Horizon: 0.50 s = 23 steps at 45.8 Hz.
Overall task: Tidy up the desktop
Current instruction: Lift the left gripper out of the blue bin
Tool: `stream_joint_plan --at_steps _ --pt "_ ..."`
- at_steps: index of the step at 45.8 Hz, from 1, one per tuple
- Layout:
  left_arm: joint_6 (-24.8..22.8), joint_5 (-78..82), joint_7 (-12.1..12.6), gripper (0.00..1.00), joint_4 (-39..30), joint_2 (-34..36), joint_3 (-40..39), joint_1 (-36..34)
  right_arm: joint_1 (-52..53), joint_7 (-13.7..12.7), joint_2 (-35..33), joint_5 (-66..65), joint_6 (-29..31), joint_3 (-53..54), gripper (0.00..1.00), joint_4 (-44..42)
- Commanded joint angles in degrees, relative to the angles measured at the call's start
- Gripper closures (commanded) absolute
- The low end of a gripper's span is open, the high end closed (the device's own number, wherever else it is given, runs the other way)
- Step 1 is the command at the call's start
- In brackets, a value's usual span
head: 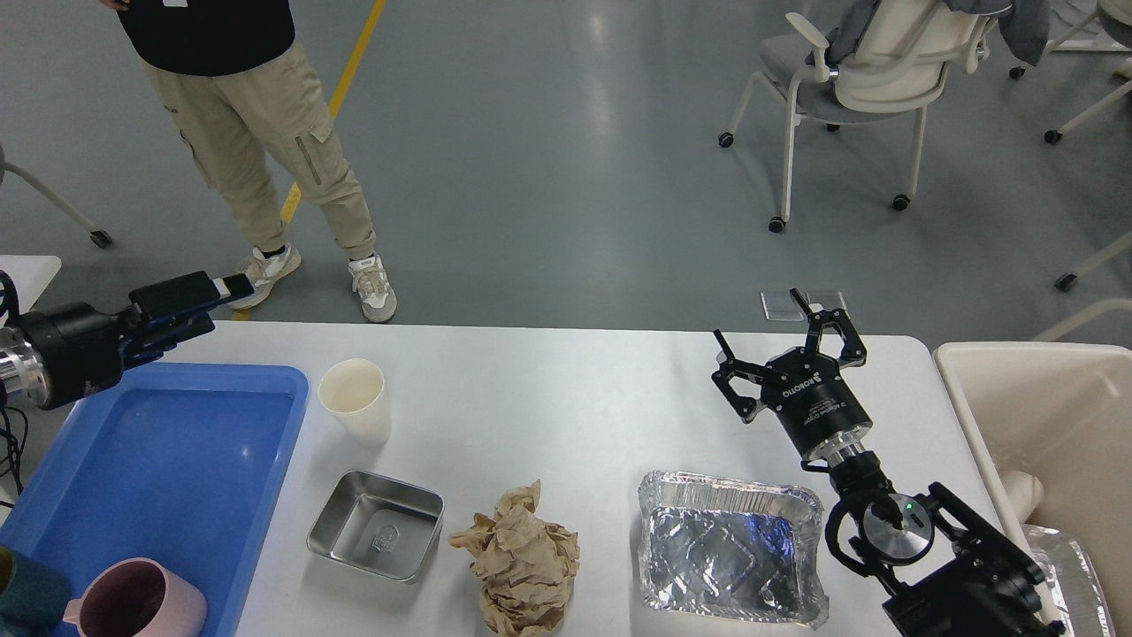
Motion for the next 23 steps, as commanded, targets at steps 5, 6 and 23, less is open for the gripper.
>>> stream_joint_plan --at_steps 5,6,23 --pt "0.2 -4.4 7.8 0.03 -2.0 2.2 -0.5 4.5 0.0 0.0 0.4 -0.1 -0.1 -0.2 0.00 0.0" --pt "0.2 -4.7 7.8 0.03 -2.4 2.4 -0.5 5.0 0.0 0.0 0.4 -0.1 -0.2 -0.2 0.00 0.0" --pt "-3.1 -7.6 9.1 0.03 -12.4 10.0 0.0 8.3 -0.7 0.0 0.7 -2.5 -0.2 -1.3 0.00 0.0"
